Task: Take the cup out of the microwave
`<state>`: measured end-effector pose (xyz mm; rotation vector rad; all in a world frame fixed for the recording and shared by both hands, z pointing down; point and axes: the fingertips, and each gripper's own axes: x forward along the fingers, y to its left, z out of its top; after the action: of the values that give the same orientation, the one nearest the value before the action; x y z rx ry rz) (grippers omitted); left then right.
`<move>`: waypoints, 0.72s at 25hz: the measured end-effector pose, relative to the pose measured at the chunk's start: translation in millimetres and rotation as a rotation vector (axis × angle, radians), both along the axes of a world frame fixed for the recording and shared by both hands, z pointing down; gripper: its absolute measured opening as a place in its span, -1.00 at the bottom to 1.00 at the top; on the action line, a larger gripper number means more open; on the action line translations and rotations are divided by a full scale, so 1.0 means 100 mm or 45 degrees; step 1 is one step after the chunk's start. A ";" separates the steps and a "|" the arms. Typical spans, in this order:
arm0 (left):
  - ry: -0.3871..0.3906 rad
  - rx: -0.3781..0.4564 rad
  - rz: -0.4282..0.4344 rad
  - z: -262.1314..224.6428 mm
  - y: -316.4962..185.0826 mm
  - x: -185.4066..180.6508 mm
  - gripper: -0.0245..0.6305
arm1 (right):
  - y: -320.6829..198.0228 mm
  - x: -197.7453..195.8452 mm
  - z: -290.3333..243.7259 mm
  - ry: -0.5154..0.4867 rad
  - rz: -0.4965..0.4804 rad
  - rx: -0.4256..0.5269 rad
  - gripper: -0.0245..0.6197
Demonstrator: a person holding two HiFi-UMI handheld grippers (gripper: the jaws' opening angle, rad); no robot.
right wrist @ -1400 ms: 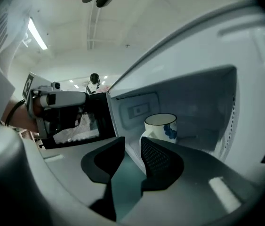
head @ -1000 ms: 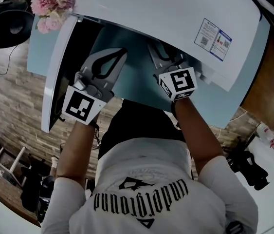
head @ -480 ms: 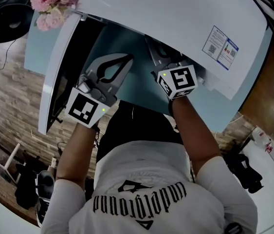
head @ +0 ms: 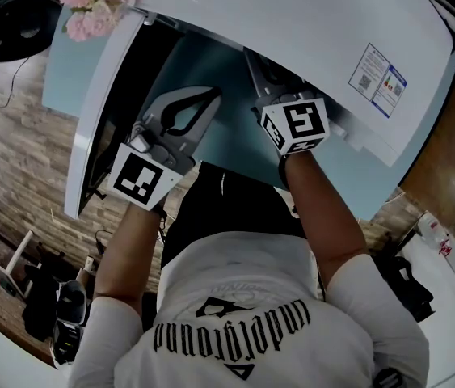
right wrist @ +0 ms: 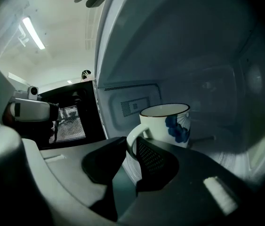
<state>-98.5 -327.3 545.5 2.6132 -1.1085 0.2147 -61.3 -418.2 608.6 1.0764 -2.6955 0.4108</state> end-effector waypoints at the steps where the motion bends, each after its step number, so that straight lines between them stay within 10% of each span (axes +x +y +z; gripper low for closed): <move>1: 0.000 -0.001 -0.004 0.00 0.00 -0.01 -0.77 | 0.00 -0.01 0.00 0.007 -0.007 0.008 -0.71; 18: 0.003 0.010 -0.011 -0.07 0.12 -0.07 -0.77 | 0.14 -0.03 -0.17 -0.056 -0.062 0.053 -0.76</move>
<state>-105.8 -315.7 538.5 2.6147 -1.1219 0.2060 -64.3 -403.8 591.8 1.0218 -2.7743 0.3757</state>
